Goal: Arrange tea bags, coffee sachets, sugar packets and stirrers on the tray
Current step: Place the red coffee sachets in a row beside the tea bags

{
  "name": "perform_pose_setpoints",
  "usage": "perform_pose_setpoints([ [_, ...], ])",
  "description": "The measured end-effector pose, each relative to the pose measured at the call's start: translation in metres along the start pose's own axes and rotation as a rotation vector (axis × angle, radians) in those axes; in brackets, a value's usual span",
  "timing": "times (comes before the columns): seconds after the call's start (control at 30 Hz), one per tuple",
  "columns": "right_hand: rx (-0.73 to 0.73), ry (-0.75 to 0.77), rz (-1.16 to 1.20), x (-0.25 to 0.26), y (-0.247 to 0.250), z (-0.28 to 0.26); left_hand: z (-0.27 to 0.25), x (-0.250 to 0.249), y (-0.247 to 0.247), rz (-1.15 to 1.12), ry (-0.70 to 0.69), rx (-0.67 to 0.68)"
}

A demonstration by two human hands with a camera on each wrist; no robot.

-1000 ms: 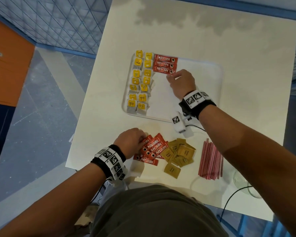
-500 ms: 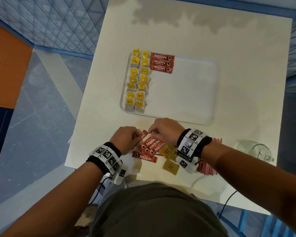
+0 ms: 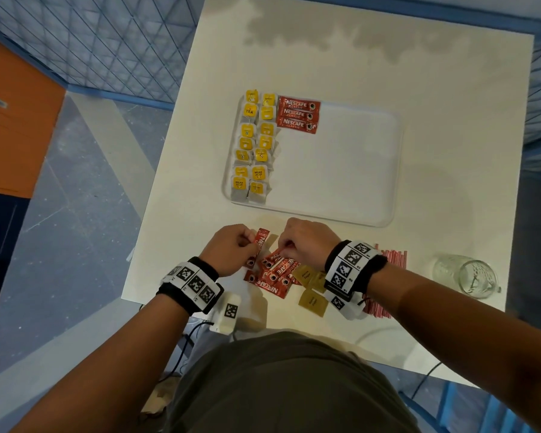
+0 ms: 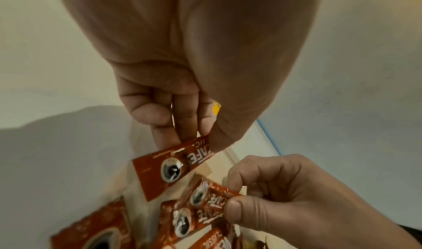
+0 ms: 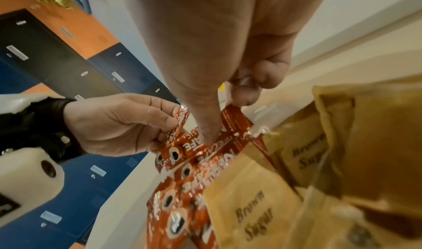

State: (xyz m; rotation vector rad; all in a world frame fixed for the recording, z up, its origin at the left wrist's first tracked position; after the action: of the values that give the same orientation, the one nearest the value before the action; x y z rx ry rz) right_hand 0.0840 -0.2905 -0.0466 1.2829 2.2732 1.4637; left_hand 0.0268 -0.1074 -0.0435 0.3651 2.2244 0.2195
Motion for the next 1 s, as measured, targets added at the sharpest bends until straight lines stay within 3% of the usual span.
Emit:
perform_pose_setpoints([
  [0.27,-0.076,-0.034,0.166,-0.008,0.032,-0.013,-0.001,-0.021,-0.003,-0.135,-0.024,0.026],
  [0.47,-0.203,-0.240,0.675,-0.024,0.040,-0.007,-0.001,-0.044,-0.004,-0.354,-0.048,0.013],
  [0.6,-0.269,-0.312,0.848,-0.028,0.048,-0.003,0.002,-0.060,-0.007,-0.446,-0.100,0.024],
  [0.77,-0.354,-0.345,0.963,-0.029,0.057,0.001,0.009,-0.070,-0.008,-0.468,-0.122,-0.021],
  [1.0,-0.437,-0.312,0.879,-0.028,0.068,0.001,0.016,-0.079,-0.004,-0.601,-0.116,-0.091],
])
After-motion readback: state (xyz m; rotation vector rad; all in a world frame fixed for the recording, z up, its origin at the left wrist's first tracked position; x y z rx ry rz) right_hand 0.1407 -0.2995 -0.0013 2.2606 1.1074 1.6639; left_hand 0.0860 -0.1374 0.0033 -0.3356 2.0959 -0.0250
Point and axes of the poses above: each hand's wrist, its own z-axis towards the middle knuckle, its own y-axis out of the back of the hand, x = y × z, the point moved 4 cm from there along z, towards the middle knuckle, and after that the axes turned 15 degrees about -z, right-handed, at the moved point
